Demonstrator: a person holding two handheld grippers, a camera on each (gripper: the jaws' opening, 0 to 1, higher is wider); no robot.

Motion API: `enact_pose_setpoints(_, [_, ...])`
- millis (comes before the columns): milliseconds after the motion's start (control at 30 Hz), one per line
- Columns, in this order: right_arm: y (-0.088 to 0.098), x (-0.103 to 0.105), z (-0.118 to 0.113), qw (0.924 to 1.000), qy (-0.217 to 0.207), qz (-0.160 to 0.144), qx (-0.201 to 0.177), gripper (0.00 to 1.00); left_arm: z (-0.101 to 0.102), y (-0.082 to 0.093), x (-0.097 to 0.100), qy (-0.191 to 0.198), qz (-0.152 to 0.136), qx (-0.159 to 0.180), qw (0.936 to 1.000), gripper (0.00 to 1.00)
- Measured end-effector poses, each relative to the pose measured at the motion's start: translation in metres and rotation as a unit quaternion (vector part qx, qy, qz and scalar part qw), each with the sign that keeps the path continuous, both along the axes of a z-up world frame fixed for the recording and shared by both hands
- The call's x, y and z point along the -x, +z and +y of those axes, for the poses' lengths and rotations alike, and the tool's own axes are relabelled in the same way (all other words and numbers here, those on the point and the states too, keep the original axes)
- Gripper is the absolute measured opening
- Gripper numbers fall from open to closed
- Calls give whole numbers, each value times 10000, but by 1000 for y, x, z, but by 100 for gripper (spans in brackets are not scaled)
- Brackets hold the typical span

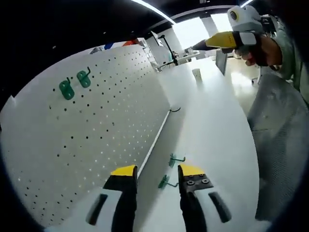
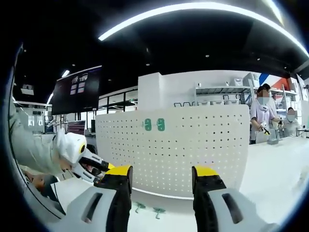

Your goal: Insert the hook assembly into the mounting plate slot until the hook locks in place.

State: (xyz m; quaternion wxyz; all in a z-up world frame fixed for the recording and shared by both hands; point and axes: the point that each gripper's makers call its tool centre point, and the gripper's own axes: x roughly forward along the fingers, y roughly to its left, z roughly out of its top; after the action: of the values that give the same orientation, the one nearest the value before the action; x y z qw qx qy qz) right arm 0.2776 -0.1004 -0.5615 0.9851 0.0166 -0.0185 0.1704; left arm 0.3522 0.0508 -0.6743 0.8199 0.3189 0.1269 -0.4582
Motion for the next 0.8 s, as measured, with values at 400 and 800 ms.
enact_pose_setpoints(400, [-4,0,-2,9999,-41,79,-102,47,2,-45,-21,-344,106,-757,9965,23])
enact_pose_setpoints(800, [-5,0,-2,9999,-13,86,-75,46,-5,-74,-36,-535,326,-1056,9924,19])
